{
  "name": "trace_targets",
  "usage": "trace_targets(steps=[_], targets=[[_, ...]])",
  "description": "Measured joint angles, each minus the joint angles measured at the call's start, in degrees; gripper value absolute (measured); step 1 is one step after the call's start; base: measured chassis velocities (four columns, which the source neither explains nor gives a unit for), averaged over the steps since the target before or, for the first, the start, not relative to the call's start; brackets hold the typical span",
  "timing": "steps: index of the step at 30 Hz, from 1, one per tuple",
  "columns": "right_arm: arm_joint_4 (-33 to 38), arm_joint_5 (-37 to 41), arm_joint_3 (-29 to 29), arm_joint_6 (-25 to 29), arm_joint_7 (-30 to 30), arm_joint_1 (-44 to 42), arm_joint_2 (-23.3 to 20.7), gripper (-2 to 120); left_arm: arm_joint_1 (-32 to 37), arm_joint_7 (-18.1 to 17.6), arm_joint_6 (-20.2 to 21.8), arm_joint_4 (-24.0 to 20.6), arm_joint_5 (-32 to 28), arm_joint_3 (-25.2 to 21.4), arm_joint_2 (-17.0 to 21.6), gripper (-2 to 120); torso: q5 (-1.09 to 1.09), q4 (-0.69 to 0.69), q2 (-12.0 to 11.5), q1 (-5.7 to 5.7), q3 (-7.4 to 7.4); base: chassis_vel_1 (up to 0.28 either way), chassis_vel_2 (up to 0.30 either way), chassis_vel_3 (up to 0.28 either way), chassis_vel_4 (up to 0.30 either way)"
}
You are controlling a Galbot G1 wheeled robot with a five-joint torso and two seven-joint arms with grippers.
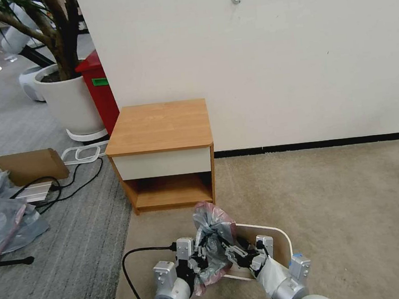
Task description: Pick up the garbage bag from the table and place it over the trash can.
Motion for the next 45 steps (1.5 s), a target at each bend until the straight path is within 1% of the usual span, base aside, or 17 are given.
trace_targets(steps=[1, 2, 4, 5, 6, 7, 8, 9, 10, 14, 19, 24, 31, 37, 42, 45], targets=[[0.0, 0.0, 0.0, 0.0, 0.0, 0.0, 0.0, 51, 0.0, 0.0, 0.0, 0.0, 0.0, 0.0, 0.0, 4, 0.00, 0.00, 0.0, 0.00, 0.00, 0.000, 0.000, 0.000, 0.000], [-0.1, -0.5, -0.1, 0.3, -0.1, 0.0, 0.1, 47, 0.0, -0.3, 0.2, -0.1, -0.8, 0.0, 0.0, 4, 0.00, 0.00, 0.0, 0.00, 0.00, 0.000, 0.000, 0.000, 0.000], [-0.2, -1.6, -0.1, 1.2, -0.4, -0.3, 0.1, 36, -0.1, -1.5, 0.9, -0.6, -3.8, -0.2, -0.1, 4, 0.00, 0.00, 0.0, 0.00, 0.00, 0.000, 0.000, 0.000, 0.000], [-0.2, -1.6, -0.1, 1.2, -0.4, -0.3, 0.1, 36, -0.1, -1.5, 0.9, -0.6, -3.8, -0.2, -0.1, 4, 0.00, 0.00, 0.0, 0.00, 0.00, 0.000, 0.000, 0.000, 0.000], [-0.2, -1.8, -0.1, 1.5, -0.5, -0.4, 0.2, 32, -0.2, -1.9, 1.1, -0.8, -4.6, -0.3, 0.0, 4, 0.00, 0.00, 0.0, 0.00, 0.00, 0.000, 0.000, 0.000, 0.000], [-0.2, -2.2, -0.1, 1.8, -0.6, -0.5, 0.2, 27, -0.2, -2.2, 1.3, -1.0, -5.4, -0.4, 0.0, 4, 0.00, 0.00, 0.0, 0.00, 0.00, 0.000, 0.000, 0.000, 0.000], [-0.2, -2.4, 0.0, 1.9, -0.6, -0.6, 0.2, 24, -0.2, -2.3, 1.3, -1.0, -5.6, -0.4, 0.0, 4, 0.00, 0.00, 0.0, 0.00, 0.00, 0.000, 0.000, 0.000, 0.000], [-0.2, -2.8, 0.0, 2.2, -0.6, -0.6, 0.2, 18, -0.3, -2.5, 1.4, -1.1, -5.9, -0.4, 0.0, 4, 0.00, 0.00, 0.0, 0.00, 0.00, 0.000, 0.000, 0.000, 0.000], [-0.2, -2.8, 0.0, 2.2, -0.6, -0.6, 0.2, 18, -0.3, -2.5, 1.4, -1.1, -5.9, -0.4, 0.0, 4, 0.00, 0.00, 0.0, 0.00, 0.00, 0.000, 0.000, 0.000, 0.000], [0.3, -3.9, 0.4, 2.9, -0.6, -1.0, 0.1, 1, -0.3, -3.4, 1.4, -1.1, -6.7, -0.5, -0.3, 4, 0.00, 0.00, 0.0, 0.00, 0.00, 0.000, 0.000, 0.000, 0.000], [1.3, -4.6, 1.5, 3.3, -0.6, -1.7, -0.4, 0, -0.3, -3.8, 1.5, -1.1, -7.2, -0.8, -0.4, 4, 0.01, 0.00, 0.0, 0.00, 0.00, 0.000, 0.000, 0.000, 0.000], [4.0, -5.1, 3.6, 3.6, -0.6, -2.8, -1.2, 0, -0.3, -4.0, 1.5, -1.0, -7.3, -1.0, -0.6, 4, 0.01, 0.00, 0.0, 0.00, 0.00, 0.000, 0.000, 0.000, 0.000], [8.6, -6.2, 8.0, 3.4, -0.5, -4.4, -2.2, 0, -0.5, -4.6, 1.5, -0.3, -7.1, -1.1, -0.6, 4, 0.01, 0.00, 0.0, 0.00, 0.00, 0.000, 0.000, 0.000, 0.000], [10.6, -6.3, 10.3, 2.9, -0.6, -4.7, -3.1, 0, -0.6, -4.6, 1.6, 0.0, -7.0, -1.1, -0.7, 4, 0.01, 0.00, 0.0, 0.00, 0.00, 0.000, 0.000, 0.000, 0.000], [10.3, -5.7, 12.4, 0.6, -0.5, -2.0, -2.4, 0, -0.8, -4.5, 1.7, 0.1, -7.0, -1.1, -0.6, 4, 0.00, 0.00, 0.0, 0.00, 0.00, 0.000, 0.000, 0.000, 0.000], [9.4, -3.8, 13.7, -3.5, 0.8, 0.8, -1.8, 0, -0.8, -4.4, 1.7, 0.1, -7.0, -1.1, -0.5, 4, 0.01, 0.00, 0.0, 0.00, 0.00, 0.000, 0.000, 0.000, 0.000]])
